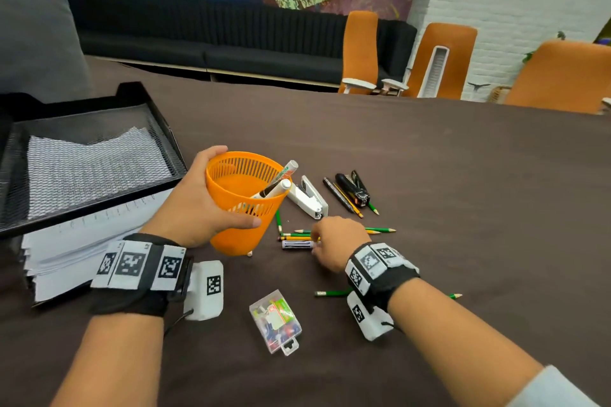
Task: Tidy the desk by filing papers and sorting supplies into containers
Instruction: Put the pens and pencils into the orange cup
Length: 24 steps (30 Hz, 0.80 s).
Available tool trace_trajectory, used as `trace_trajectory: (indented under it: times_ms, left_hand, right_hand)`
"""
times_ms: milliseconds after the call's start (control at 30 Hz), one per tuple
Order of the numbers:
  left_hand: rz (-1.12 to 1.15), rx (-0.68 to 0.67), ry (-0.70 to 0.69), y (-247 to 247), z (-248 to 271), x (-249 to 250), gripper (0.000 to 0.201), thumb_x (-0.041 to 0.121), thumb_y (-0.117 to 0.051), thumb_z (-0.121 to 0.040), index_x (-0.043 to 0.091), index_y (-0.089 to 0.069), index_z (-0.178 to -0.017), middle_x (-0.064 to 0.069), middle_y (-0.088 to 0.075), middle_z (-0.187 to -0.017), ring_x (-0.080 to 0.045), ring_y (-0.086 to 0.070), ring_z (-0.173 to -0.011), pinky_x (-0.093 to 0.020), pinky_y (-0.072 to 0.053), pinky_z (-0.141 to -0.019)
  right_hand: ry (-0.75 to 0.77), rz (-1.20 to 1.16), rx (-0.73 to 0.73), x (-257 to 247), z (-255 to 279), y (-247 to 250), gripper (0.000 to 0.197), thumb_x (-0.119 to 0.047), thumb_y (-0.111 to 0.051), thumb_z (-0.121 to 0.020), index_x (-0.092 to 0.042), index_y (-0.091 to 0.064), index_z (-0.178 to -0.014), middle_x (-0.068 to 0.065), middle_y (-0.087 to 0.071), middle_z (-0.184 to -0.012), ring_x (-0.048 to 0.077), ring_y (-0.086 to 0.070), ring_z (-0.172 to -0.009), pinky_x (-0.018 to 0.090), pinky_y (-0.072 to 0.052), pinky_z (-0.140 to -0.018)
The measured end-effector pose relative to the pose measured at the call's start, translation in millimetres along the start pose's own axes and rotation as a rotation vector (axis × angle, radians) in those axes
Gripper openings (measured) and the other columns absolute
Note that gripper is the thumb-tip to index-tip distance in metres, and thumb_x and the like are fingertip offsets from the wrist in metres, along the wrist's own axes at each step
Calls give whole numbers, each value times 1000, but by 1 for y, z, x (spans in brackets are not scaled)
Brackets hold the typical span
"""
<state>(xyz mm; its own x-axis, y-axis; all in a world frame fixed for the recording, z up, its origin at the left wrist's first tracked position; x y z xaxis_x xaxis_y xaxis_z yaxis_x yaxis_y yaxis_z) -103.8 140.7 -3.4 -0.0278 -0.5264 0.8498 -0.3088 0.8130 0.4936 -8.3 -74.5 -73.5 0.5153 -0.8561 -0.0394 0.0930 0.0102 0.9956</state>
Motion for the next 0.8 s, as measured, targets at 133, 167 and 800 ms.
trace_trajectory:
  times_ms: [133,167,800]
  left_hand:
    - [11,-42,11,-6,1,0,128,46,-94,-28,46,-26,-137,10,-50,-129,-15,-53,-115,-37,-47,-95]
    - [19,-55,10,-9,1,1,128,51,-90,-26,48,-26,-136,11,-50,-128,-15,-54,-115,-37,-47,-95]
    - [-8,-400,-119,-89,18,37,117,45,-93,-39,59,-24,-133,17,-48,-133,-8,-55,-118,-41,-52,-98]
  right_hand:
    - [24,160,-66,-2,-4,-3,24,-28,-56,-94,-17,-62,-114,8,-64,-116,30,-62,-105,35,-45,-78]
    - [5,157,-78,2,-3,-4,24,-29,-55,-94,-17,-61,-114,8,-63,-115,30,-62,-104,34,-44,-76]
    - [6,-1316,875,57,119,105,11,-6,-62,-93,-14,-57,-99,5,-75,-84,12,-72,-74,21,-52,-55]
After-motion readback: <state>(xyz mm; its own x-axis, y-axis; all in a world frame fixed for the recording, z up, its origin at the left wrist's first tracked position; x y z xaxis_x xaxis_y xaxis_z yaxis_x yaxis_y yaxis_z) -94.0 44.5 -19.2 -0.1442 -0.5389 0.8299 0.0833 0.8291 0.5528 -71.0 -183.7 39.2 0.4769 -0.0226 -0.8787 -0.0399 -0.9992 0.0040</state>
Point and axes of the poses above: each hand's wrist, its own z-axis away from the middle knuckle, its own y-axis out of the back of the hand, x = y × z, the point moved 3 cm from there along -z, towards the middle knuckle
